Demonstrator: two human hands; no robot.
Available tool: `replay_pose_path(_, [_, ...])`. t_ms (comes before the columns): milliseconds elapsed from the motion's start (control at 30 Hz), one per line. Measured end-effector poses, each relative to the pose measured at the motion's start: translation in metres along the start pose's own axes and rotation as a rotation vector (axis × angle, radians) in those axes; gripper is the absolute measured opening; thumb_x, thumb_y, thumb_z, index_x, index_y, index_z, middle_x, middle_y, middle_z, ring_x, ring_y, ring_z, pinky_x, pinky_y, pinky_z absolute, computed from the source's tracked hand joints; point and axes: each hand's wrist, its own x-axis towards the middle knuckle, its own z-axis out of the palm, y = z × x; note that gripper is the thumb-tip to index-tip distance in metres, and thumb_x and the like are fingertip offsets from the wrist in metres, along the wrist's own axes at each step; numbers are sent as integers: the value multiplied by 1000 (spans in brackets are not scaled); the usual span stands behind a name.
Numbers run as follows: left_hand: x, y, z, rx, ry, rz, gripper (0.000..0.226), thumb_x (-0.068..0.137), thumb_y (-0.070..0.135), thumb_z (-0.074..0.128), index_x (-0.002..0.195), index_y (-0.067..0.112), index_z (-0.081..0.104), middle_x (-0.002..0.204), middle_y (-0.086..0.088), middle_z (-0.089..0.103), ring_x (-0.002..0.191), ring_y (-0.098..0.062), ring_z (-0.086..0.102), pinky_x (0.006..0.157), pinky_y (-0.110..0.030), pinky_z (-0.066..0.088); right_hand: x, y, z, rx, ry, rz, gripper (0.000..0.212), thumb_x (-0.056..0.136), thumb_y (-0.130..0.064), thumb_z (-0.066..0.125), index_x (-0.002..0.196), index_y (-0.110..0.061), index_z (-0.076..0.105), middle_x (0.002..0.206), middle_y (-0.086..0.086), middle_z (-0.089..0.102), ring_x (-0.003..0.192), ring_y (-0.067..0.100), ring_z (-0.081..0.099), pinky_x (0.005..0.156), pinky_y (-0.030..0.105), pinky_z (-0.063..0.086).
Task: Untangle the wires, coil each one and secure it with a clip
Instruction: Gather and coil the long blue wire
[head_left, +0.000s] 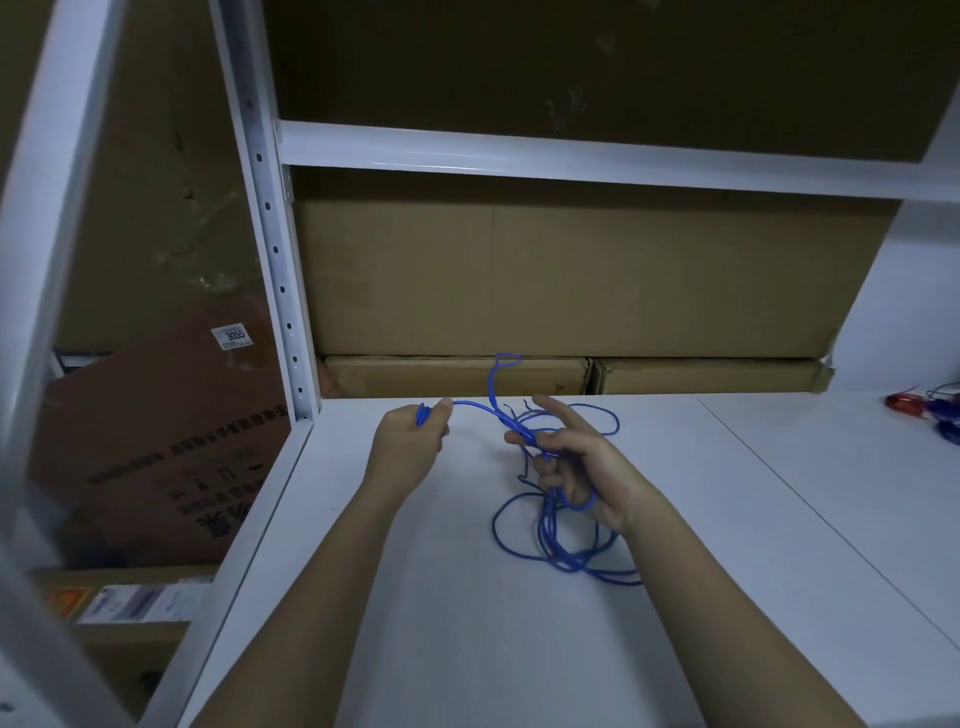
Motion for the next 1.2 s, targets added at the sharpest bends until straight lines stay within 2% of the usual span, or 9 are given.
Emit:
replay_pose_path(167, [3,-1,1,-35,71,13,48,97,35,52,54,15,46,52,0,44,51,-14,41,52,-24,32,13,9,-2,-680,244,-206,9,89,-11,65,98,-10,66,72,5,69,47,10,51,52,22,46])
replay_pose_path(333, [9,4,-5,-114,157,45,48,97,33,53,56,12,42,54,-1,42,50,-14,38,53,-26,31,18,13,-5,-510,552,-362,14,83,-31,74,78,-18,69,67,-6,66,50,17,59,52,21,46])
replay_pose_path(500, [14,-1,-5,-133,228,35,46,97,35,53,61,8,42,59,-6,42,54,-17,38,54,-29,31,33,17,-9,-709,671,-440,19,89,-43,62,91,-25,70,96,-7,62,85,10,57,69,24,41])
replay_pose_path(700, [33,-8,-33,-238,452,-54,44,95,37,54,66,4,50,56,-6,45,55,-21,42,57,-31,33,37,17,-48,-913,815,-260,28,96,-39,52,94,-17,69,83,4,64,84,29,59,65,29,36])
replay_pose_path(833, [34,-9,-34,-245,428,-25,43,95,36,54,65,5,50,56,-5,45,55,-21,42,55,-30,33,44,24,-57,-1020,799,-137,29,99,-34,48,105,-13,67,101,12,68,89,31,60,67,29,39])
replay_pose_path(933, [32,-4,-27,-272,286,-28,41,96,36,52,62,13,54,53,-1,47,51,-17,43,57,-28,35,46,24,-49,-1135,681,-122,29,99,-23,42,120,-18,62,106,12,67,94,31,61,71,32,46])
replay_pose_path(1033, [28,2,-19,-234,158,4,42,96,35,51,60,14,55,43,6,44,46,-12,42,55,-27,34,45,25,-40,-1354,542,-183,51,89,-6,44,138,-17,48,132,11,53,117,30,50,87,35,44])
replay_pose_path(1133, [23,10,-10,-218,51,4,44,98,34,51,60,12,54,37,8,41,37,-7,37,52,-27,32,41,27,-18,-1204,298,-459,60,82,-8,52,141,-14,44,141,1,45,131,18,38,106,29,32])
replay_pose_path(1200, [20,17,-7,-295,-71,-19,44,99,32,48,61,11,50,37,7,34,35,-8,30,49,-26,27,40,29,-1,-1077,116,-397,51,89,-15,52,140,-18,45,133,-8,47,126,9,40,108,28,31])
